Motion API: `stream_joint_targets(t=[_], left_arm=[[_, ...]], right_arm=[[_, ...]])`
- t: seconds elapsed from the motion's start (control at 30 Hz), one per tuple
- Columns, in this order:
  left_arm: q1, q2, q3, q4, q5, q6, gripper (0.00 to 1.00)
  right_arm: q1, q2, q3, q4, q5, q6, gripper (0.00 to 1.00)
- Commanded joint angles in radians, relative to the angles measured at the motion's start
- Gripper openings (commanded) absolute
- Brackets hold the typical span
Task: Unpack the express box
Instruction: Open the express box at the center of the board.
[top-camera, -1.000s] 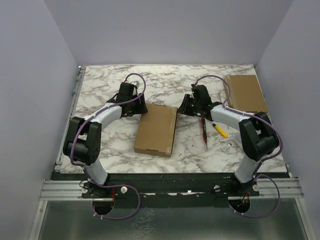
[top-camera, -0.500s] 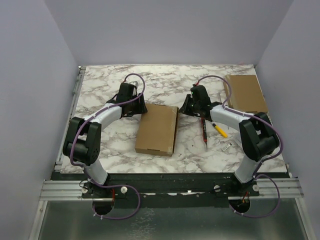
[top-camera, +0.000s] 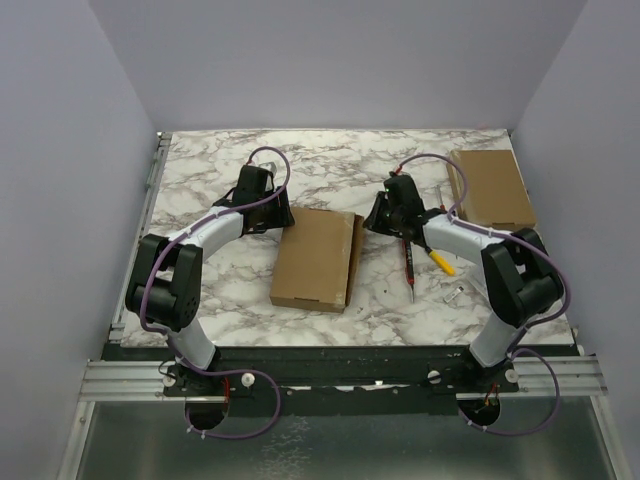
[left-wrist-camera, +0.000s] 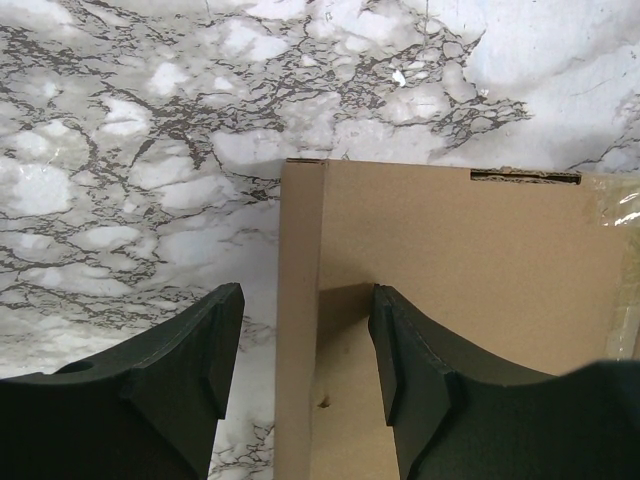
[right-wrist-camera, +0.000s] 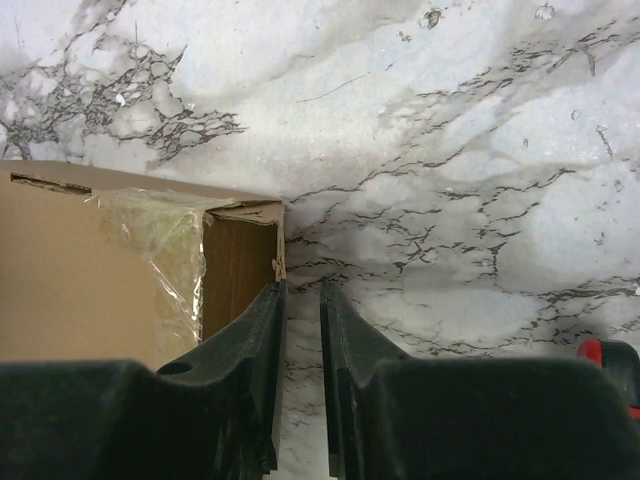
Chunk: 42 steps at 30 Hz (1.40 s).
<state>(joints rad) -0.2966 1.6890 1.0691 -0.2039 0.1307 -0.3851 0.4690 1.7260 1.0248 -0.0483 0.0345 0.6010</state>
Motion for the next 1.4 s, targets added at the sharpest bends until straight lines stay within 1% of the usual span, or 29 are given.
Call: stream_joint_targets(t=[0.0,0.07,0.2,0.23,0.3,0.4,0.5,0.6,0.67,0.73,0.83,0.9,0.93,1.07,1.17,1.23,1.37], left_arm=[[0.015,-0.002,-0.028,-0.065,-0.033,0.045,0.60],[0.016,-0.023,-0.031,-0.056,-0.011,0.051,0.64],[0.016,-0.097,-0.052,-0.021,0.047,0.059,0.73],[0.016,-0.119,-0.061,-0.016,0.050,0.056,0.75],[0.015,-0.171,-0.079,-0.018,0.054,0.042,0.78],[0.015,-0.258,-0.122,-0.021,0.053,0.021,0.80],[0.016,-0.313,-0.177,-0.027,0.057,0.020,0.81],[0.016,-0.306,-0.216,-0.028,0.072,0.043,0.78],[0.016,-0.282,-0.226,-0.033,0.083,0.051,0.76],[0.016,-0.264,-0.232,-0.035,0.087,0.057,0.74],[0.015,-0.252,-0.244,-0.035,0.069,0.064,0.73],[0.016,-0.244,-0.255,-0.035,0.060,0.067,0.72],[0.015,-0.238,-0.262,-0.032,0.056,0.066,0.72],[0.016,-0.221,-0.274,-0.030,0.071,0.065,0.70],[0.016,-0.220,-0.274,-0.031,0.062,0.069,0.70],[0.016,-0.220,-0.274,-0.031,0.062,0.068,0.70],[0.016,-0.218,-0.276,-0.033,0.056,0.069,0.70]], right_arm=[[-0.013,-0.025,-0.032,-0.070,0.050,-0.097,0.26],[-0.012,-0.047,-0.012,-0.104,0.035,-0.117,0.33],[0.004,-0.162,-0.026,-0.127,-0.026,-0.112,0.55],[0.013,-0.190,-0.036,-0.135,-0.067,-0.099,0.59],[0.045,-0.236,-0.065,-0.148,-0.114,-0.058,0.65],[0.118,-0.294,-0.160,-0.126,-0.163,0.031,0.69],[0.188,-0.327,-0.258,-0.055,-0.217,0.149,0.70],[0.247,-0.358,-0.325,-0.019,-0.183,0.260,0.68],[0.260,-0.380,-0.366,0.002,-0.145,0.310,0.62],[0.261,-0.402,-0.408,0.026,-0.123,0.345,0.58],[0.262,-0.426,-0.436,0.027,-0.103,0.362,0.54],[0.261,-0.439,-0.444,0.024,-0.105,0.362,0.53],[0.263,-0.449,-0.445,0.020,-0.107,0.360,0.53],[0.272,-0.497,-0.456,0.011,-0.106,0.341,0.61],[0.273,-0.504,-0.464,-0.009,-0.091,0.339,0.61],[0.277,-0.499,-0.468,-0.014,-0.087,0.336,0.59],[0.300,-0.493,-0.462,-0.048,-0.061,0.335,0.51]])
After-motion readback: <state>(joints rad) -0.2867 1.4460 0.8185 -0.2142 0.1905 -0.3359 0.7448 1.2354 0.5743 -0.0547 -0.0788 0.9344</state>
